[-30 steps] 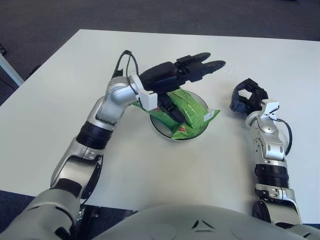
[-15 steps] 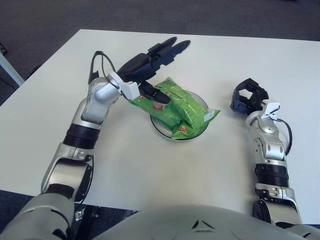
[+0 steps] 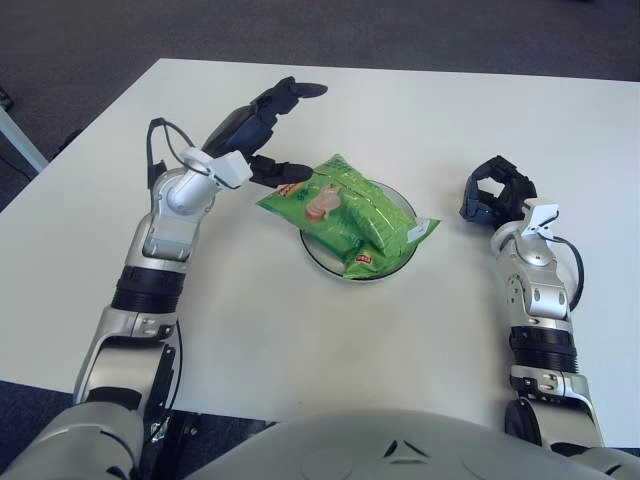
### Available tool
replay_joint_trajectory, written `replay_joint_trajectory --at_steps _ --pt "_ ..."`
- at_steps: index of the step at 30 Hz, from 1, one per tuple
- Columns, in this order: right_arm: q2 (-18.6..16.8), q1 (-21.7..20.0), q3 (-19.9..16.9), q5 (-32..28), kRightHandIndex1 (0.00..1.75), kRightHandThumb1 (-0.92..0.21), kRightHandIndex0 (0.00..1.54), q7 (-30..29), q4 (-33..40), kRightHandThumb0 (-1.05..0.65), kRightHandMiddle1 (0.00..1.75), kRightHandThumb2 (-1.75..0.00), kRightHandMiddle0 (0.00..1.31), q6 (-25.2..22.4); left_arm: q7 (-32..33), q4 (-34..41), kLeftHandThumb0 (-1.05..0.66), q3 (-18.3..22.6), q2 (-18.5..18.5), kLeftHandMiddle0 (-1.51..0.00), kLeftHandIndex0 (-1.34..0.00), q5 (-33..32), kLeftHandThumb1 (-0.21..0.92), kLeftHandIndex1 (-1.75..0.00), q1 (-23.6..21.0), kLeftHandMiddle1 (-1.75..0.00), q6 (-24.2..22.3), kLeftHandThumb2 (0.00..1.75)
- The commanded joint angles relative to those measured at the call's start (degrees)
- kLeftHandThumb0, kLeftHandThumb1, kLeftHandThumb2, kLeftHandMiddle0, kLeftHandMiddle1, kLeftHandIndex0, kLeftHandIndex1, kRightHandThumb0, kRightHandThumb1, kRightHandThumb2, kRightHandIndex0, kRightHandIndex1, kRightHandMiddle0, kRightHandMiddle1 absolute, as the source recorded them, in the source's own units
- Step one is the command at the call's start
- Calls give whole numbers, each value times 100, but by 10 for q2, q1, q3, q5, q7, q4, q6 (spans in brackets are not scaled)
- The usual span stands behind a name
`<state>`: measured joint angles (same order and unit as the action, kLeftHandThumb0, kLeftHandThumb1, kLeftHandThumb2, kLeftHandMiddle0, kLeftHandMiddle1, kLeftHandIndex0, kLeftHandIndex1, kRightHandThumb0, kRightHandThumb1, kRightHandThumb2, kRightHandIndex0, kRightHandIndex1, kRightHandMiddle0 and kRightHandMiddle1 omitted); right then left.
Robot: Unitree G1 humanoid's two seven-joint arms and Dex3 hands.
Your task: Put the snack into the plate.
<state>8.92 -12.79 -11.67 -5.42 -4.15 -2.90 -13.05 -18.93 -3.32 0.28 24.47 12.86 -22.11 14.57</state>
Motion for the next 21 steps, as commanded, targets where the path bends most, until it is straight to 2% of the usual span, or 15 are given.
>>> replay_joint_trajectory --at_steps 1,7,8,9,10,12,13,16,17,21 --pt "-8 26 2 -1 175 -29 126 4 -24 -49 175 -135 64 -20 28 -45 -59 31 12 -32 -2 -12 67 -126 48 -92 8 81" --pt "-10 26 4 3 175 -29 124 -2 -22 -49 175 -134 63 -22 84 -193 -48 43 -4 -45 -15 -21 61 -137 39 -119 82 93" --pt "-10 26 5 5 175 -30 123 -3 -22 -49 175 -133 63 -22 90 -204 -44 46 -8 -48 -20 -25 68 -149 40 -127 89 83" --pt "-10 27 6 6 175 -30 123 -3 -21 -49 175 -133 62 -23 96 -213 -42 50 -13 -48 -22 -33 71 -153 42 -130 92 78" --pt "-9 27 7 7 175 -31 123 -4 -21 -48 175 -133 62 -23 100 -220 -27 52 -17 -50 -24 -37 67 -157 42 -139 96 82" --pt "-9 27 9 8 175 -31 122 -4 -20 -48 175 -132 62 -23 99 -231 -12 59 -28 -52 -26 -59 60 -163 41 -151 96 91" --pt "-8 27 10 9 175 -31 122 -4 -20 -48 175 -132 62 -23 88 -242 -9 71 -43 -53 -27 -93 59 -164 42 -153 87 93" --pt "-6 27 12 12 175 -31 123 -4 -21 -48 175 -132 61 -22 78 -283 -4 105 -84 -59 -34 -172 42 -169 37 -167 52 118" --pt "-5 26 12 13 175 -31 123 -4 -22 -48 175 -132 62 -21 82 -293 -3 112 -92 -63 -39 -185 34 -169 35 -170 43 128" --pt "0 24 13 13 175 -30 124 -3 -29 -49 175 -133 62 -19 106 -321 -2 124 -112 -72 -50 -203 20 -167 27 -173 32 144"
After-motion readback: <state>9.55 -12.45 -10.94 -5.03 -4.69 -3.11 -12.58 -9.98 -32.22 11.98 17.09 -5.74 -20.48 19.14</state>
